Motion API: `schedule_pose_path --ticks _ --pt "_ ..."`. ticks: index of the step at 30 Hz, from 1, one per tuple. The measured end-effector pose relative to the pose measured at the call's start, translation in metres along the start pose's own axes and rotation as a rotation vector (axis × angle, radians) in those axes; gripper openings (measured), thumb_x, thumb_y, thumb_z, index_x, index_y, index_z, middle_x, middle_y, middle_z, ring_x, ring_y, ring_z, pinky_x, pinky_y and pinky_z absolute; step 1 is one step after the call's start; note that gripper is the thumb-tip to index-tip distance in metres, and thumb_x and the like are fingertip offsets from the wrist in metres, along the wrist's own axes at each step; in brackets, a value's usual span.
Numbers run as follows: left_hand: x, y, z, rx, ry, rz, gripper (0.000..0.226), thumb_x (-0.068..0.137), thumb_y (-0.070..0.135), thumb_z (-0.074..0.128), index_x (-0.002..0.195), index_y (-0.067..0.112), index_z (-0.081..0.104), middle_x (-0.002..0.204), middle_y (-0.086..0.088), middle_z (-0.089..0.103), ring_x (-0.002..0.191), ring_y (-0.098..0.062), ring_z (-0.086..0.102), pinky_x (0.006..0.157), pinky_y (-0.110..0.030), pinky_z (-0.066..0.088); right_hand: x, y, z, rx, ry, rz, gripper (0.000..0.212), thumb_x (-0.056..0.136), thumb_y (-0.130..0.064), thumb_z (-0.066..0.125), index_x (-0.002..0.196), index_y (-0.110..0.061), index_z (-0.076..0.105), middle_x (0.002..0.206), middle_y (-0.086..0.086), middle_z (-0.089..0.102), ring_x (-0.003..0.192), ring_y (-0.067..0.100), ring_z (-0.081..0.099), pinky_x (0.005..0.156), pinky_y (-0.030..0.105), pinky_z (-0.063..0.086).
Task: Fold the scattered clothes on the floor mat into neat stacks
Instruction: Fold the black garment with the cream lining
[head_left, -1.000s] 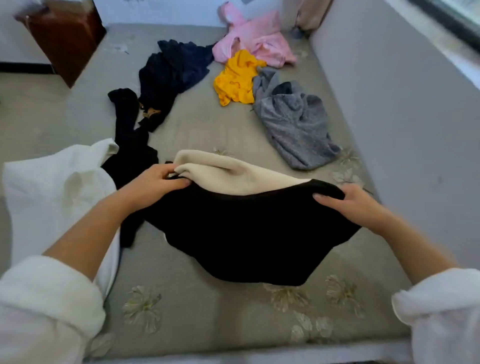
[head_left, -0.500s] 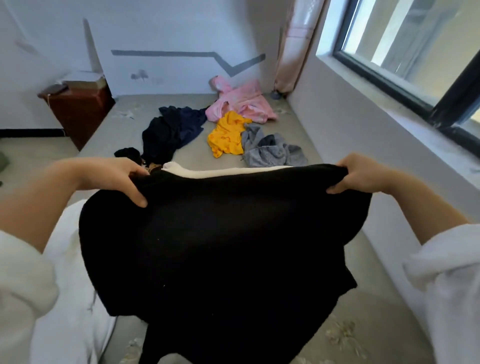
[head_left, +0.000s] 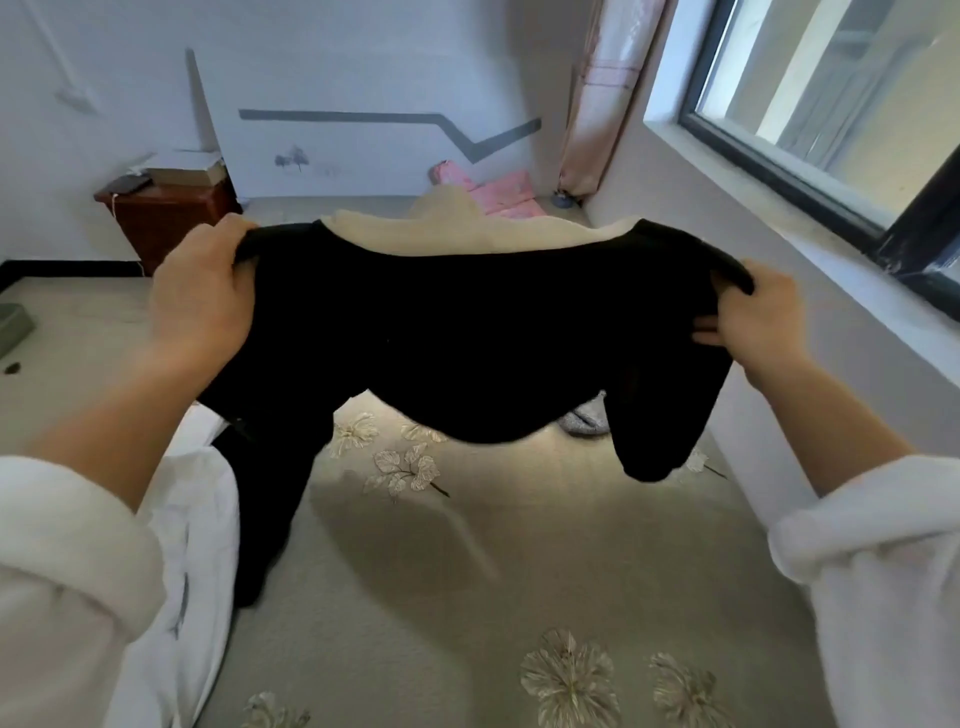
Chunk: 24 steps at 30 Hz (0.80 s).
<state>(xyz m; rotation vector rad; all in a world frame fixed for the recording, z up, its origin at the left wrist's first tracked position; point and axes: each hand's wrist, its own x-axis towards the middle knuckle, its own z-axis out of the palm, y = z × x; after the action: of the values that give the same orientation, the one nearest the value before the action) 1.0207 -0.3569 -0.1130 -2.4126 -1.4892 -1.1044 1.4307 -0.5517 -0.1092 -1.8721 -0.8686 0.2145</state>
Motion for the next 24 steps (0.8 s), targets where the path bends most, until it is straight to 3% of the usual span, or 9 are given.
schedule_pose_path --ticks 3,5,9,12,14,16,20,24 --pt "-0.039 -0.016 0.001 0.038 0.012 0.142 0.029 0.09 0.003 0.049 0.118 0.008 0.057 0.093 -0.021 0.053 0.074 -0.042 0.054 0.059 -0.045 0.042 -0.027 0.035 0.0 -0.26 0.073 -0.23 0.035 0.092 -0.004 0.046 0.115 -0.02 0.067 0.13 0.012 0.053 0.121 0.027 0.048 0.101 0.035 0.037" --pt "-0.075 -0.031 0.007 0.115 -0.063 0.241 0.036 0.083 -0.005 0.062 0.118 0.004 0.063 0.085 -0.022 0.055 0.061 -0.039 0.054 0.049 -0.041 0.042 -0.051 0.074 0.0 -0.338 0.019 -0.24 0.041 0.089 0.001 0.052 0.126 -0.014 0.061 0.148 0.01 0.038 0.134 0.029 0.036 0.11 0.036 0.029" --pt "-0.161 -0.05 0.038 0.143 -0.358 0.425 0.056 0.061 -0.019 0.076 0.112 0.003 0.069 0.073 -0.016 0.052 0.051 -0.029 0.049 0.043 -0.031 0.038 -0.103 0.152 0.008 -0.497 -0.201 -0.229 0.045 0.082 0.006 0.063 0.123 -0.012 0.065 0.151 0.008 0.036 0.132 0.032 0.041 0.105 0.043 0.037" --pt "-0.234 -0.053 0.07 0.15 -0.622 0.328 0.06 0.062 -0.014 0.078 0.115 0.012 0.069 0.077 -0.01 0.052 0.052 -0.023 0.048 0.042 -0.03 0.041 -0.145 0.201 0.024 -0.652 -0.405 -0.064 0.046 0.084 -0.005 0.065 0.127 -0.02 0.062 0.153 -0.002 0.032 0.117 0.029 0.057 0.093 0.04 0.047" --pt "-0.283 -0.05 0.092 0.185 -0.883 0.157 0.057 0.084 -0.004 0.061 0.133 0.025 0.056 0.091 -0.003 0.047 0.064 -0.017 0.043 0.053 -0.031 0.039 -0.175 0.23 0.036 -0.713 -0.523 0.073 0.045 0.089 -0.012 0.062 0.132 -0.023 0.057 0.156 -0.006 0.025 0.112 0.023 0.06 0.088 0.034 0.048" --pt "-0.326 -0.049 0.109 0.246 -1.086 0.094 0.059 0.094 0.005 0.044 0.144 0.036 0.038 0.1 0.003 0.038 0.077 -0.014 0.04 0.064 -0.027 0.032 -0.201 0.255 0.047 -0.763 -0.627 0.168 0.044 0.092 -0.014 0.058 0.135 -0.021 0.054 0.158 -0.004 0.02 0.112 0.02 0.06 0.086 0.031 0.048" --pt "-0.38 -0.042 0.122 0.328 -1.311 0.059 0.064 0.092 0.003 0.04 0.144 0.04 0.034 0.103 0.005 0.035 0.103 -0.016 0.044 0.076 -0.028 0.031 -0.245 0.285 0.052 -0.893 -0.813 0.228 0.045 0.093 -0.012 0.054 0.137 -0.02 0.051 0.159 0.001 0.017 0.107 0.019 0.06 0.084 0.027 0.047" --pt "-0.406 -0.046 0.127 0.374 -1.52 0.006 0.065 0.091 0.006 0.044 0.146 0.037 0.03 0.122 0.0 0.04 0.117 -0.021 0.04 0.095 -0.034 0.037 -0.269 0.305 0.045 -1.006 -0.976 0.363 0.049 0.093 -0.01 0.05 0.14 -0.023 0.046 0.155 0.003 0.027 0.121 0.022 0.052 0.092 0.028 0.047"
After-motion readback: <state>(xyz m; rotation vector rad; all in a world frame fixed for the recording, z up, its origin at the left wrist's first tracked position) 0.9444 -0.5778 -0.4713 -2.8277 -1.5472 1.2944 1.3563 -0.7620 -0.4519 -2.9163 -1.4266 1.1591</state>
